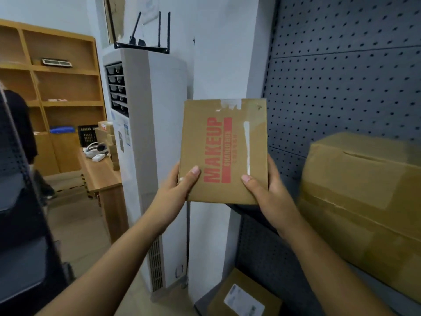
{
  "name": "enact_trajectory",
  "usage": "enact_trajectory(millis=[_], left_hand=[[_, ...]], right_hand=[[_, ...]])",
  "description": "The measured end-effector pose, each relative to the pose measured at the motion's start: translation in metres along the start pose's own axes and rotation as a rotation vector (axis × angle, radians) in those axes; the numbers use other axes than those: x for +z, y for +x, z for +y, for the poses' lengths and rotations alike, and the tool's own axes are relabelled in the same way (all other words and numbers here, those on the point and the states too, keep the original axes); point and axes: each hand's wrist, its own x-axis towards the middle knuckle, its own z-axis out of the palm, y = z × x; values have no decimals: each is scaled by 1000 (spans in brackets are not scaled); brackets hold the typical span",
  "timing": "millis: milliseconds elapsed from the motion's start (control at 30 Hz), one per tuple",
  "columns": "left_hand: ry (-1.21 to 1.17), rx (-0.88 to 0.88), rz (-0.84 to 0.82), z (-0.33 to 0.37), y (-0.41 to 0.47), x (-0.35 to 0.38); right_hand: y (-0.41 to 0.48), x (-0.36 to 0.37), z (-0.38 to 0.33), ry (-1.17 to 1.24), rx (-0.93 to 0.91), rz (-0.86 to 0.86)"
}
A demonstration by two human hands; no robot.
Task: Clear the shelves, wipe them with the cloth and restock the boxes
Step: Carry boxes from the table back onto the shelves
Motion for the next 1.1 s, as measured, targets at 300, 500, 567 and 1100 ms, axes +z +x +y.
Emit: enact_trajectory(millis=[300, 500, 567, 1100], left_hand=[[24, -51, -124, -16, 84, 6], [54, -95, -290, -26, 132, 13], [76, -112, -348, -27, 146, 16], [327, -297, -675, -11, 206, 30]], right_hand=[[40, 2, 9, -51, 82, 203], [51, -1, 8, -103, 248, 338], [55, -2, 4, -107, 314, 371], [91, -5, -15, -53, 715, 607]])
